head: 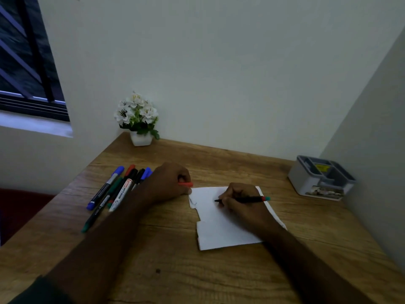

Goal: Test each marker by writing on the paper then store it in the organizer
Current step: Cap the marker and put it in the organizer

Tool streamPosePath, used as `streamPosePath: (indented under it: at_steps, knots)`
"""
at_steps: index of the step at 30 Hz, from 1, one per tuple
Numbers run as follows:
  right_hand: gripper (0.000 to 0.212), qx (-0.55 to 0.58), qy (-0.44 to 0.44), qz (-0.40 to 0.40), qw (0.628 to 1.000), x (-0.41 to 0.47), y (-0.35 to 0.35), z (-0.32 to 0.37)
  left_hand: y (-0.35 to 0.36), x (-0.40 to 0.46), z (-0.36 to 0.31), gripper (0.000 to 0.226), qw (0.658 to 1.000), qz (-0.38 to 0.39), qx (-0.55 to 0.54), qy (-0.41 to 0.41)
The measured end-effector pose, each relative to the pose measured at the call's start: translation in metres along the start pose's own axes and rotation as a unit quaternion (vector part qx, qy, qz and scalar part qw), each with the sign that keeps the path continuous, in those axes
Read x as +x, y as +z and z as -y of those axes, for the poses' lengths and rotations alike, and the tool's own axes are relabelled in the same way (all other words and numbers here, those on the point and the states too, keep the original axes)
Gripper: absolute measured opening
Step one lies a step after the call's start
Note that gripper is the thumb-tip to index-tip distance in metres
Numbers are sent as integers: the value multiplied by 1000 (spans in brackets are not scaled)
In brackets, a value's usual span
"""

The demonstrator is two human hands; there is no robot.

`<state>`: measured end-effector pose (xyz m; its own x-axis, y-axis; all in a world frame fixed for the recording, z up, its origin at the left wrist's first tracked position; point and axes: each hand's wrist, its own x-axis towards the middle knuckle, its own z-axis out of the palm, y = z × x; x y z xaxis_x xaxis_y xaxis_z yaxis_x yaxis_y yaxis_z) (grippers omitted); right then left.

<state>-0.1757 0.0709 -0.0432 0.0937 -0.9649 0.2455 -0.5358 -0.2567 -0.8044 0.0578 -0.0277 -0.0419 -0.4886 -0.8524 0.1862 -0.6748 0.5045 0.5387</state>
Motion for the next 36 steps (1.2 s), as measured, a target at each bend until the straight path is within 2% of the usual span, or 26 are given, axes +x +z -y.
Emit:
streamPosePath:
  at_steps: [5,10,12,14,17,20,23,24,26,28,32,36]
  knots:
    - [30,-1,6,46,999,-12,-15,-5,5,1,-4,45,998,29,49,-7]
    - [15,45,1,68,997,-14,-24,-7,6,-1,-6,61,997,70,18,-18]
    - [18,20,-5,45,999,-11,-25,-4,7,-1,-8,61,995,92,1,-24]
    - [20,-26,-25,-19,999,-1,-19,2,7,-1,-9,61,994,105,-9,-35]
    - [16,-21,-34,-79,996,13,5,21,8,-1,-8,62,992,112,-15,-48]
    - [13,-18,-48,-63,997,23,26,19,11,-1,-5,62,994,102,-23,-37]
    - [37,-11,-29,-7,999,25,29,5,12,1,0,63,994,96,-45,-35]
    - [38,-7,-21,0,1000,25,29,3,13,2,2,63,994,92,-50,-34]
    - [20,7,-13,-4,1000,25,29,1,16,6,6,61,995,77,-53,-31]
    - [23,25,-16,-11,1000,23,32,5,17,8,8,61,996,70,-54,-29]
    - [22,42,-19,-12,999,27,37,1,16,10,9,83,993,92,-57,-54]
    - [19,91,-2,-37,995,34,39,0,8,21,2,100,985,158,-27,-60]
